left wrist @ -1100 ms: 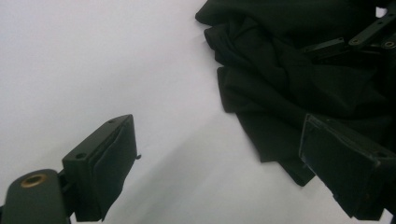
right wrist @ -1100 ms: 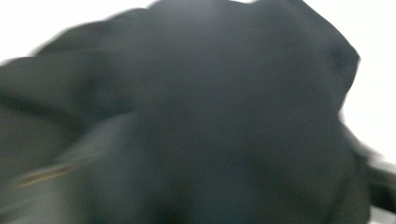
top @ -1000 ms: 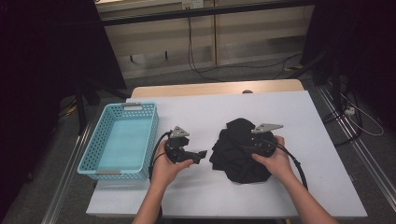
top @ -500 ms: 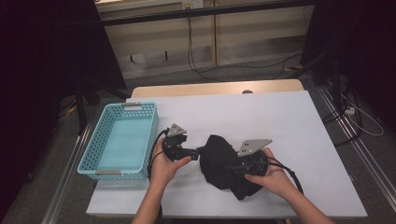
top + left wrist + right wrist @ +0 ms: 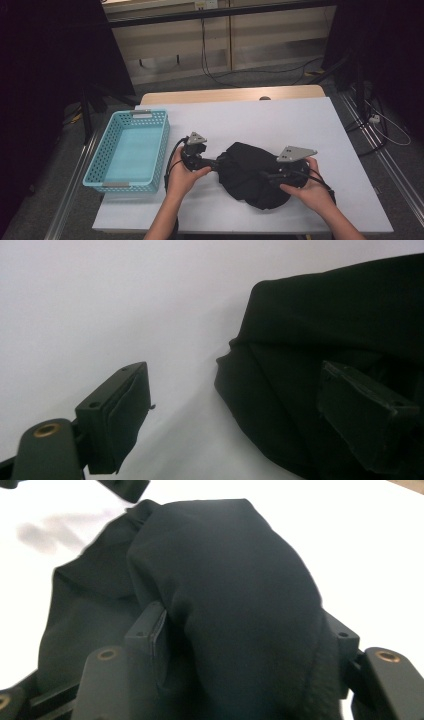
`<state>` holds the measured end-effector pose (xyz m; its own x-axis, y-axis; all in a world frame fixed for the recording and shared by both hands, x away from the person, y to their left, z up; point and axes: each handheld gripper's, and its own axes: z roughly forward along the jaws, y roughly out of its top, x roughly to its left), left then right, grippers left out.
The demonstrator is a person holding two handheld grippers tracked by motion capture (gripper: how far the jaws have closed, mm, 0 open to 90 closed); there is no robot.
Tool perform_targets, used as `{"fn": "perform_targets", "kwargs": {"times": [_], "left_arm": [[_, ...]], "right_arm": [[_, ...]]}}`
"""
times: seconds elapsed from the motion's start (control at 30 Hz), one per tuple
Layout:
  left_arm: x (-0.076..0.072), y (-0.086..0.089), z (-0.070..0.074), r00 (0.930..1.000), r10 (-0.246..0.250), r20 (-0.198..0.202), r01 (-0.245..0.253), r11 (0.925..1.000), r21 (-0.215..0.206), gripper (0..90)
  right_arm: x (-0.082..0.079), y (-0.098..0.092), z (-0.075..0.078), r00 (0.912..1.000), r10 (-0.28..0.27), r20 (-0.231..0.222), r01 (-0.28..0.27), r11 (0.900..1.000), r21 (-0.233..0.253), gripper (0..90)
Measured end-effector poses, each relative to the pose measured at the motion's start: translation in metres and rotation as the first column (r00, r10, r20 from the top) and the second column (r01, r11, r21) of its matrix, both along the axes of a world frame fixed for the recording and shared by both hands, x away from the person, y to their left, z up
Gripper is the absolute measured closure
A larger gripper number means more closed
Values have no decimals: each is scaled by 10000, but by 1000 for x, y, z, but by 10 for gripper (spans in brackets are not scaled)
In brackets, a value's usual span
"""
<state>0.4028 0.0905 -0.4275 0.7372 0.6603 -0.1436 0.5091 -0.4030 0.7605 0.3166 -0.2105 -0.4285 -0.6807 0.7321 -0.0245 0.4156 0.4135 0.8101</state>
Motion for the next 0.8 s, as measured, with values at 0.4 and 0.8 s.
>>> {"fn": "perform_targets", "kwargs": {"times": [0.4, 0.8], "left_arm": [[21, -28, -16, 9984, -466, -310, 471, 9988, 134, 262], [21, -48, -20, 9928, -1187, -138, 1189, 9929, 95, 672]], "right_arm": [[-7, -24, -1, 9977, -682, -53, 683, 9975, 154, 483], [-10, -15, -6, 9995, -208, -219, 212, 9995, 215, 727]]}}
